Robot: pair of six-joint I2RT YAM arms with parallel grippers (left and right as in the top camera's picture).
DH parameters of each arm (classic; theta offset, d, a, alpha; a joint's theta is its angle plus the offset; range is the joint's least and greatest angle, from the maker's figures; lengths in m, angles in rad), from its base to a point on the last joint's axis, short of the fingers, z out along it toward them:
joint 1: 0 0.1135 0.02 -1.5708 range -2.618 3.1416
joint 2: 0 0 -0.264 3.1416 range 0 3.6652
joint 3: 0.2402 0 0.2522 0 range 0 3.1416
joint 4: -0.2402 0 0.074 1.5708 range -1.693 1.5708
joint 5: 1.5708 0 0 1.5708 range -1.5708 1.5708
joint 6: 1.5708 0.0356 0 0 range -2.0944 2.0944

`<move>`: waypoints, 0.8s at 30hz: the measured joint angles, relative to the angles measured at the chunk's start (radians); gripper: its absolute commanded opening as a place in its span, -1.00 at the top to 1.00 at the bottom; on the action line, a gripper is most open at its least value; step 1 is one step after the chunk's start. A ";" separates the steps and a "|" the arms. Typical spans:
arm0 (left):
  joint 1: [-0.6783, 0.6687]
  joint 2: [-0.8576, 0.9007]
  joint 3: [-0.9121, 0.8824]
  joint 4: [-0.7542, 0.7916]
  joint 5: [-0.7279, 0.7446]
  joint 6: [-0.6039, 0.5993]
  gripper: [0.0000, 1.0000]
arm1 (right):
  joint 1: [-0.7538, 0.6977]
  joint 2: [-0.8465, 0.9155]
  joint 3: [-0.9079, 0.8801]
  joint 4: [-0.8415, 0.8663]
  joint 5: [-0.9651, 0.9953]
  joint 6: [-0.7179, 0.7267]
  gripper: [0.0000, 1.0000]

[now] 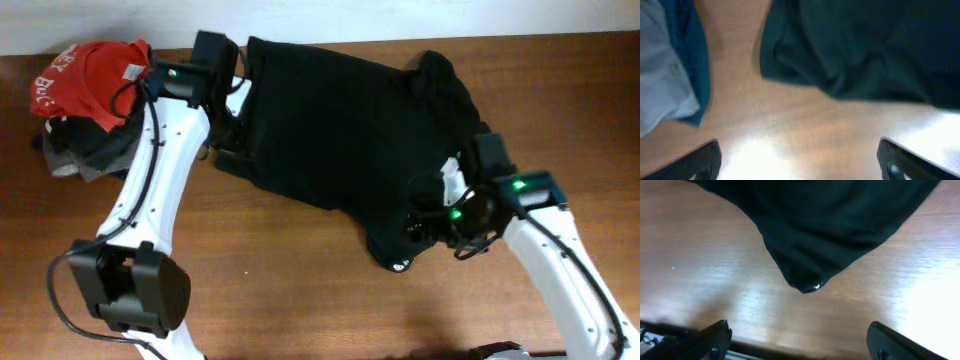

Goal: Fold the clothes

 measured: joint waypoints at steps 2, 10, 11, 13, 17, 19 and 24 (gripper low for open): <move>0.016 0.000 -0.072 0.073 0.000 0.007 -0.98 | 0.013 0.000 -0.035 0.032 0.000 0.016 -0.71; 0.097 0.000 -0.286 0.298 0.041 0.099 -0.98 | 0.058 0.000 -0.138 0.105 0.000 0.074 -0.60; 0.100 0.000 -0.309 0.328 0.048 0.112 -0.98 | 0.064 0.000 -0.148 0.114 0.000 0.080 -0.60; 0.102 0.000 -0.344 0.378 0.056 0.130 -0.98 | 0.075 0.000 -0.165 0.126 0.000 0.091 -0.57; 0.101 0.000 -0.396 0.500 0.071 0.167 -0.91 | 0.093 0.000 -0.192 0.134 0.000 0.111 -0.53; 0.101 0.000 -0.405 0.527 0.073 0.184 -0.89 | 0.100 0.000 -0.198 0.134 0.000 0.123 -0.52; 0.101 0.023 -0.406 0.572 0.076 0.227 -0.86 | 0.102 0.000 -0.201 0.137 0.000 0.143 -0.45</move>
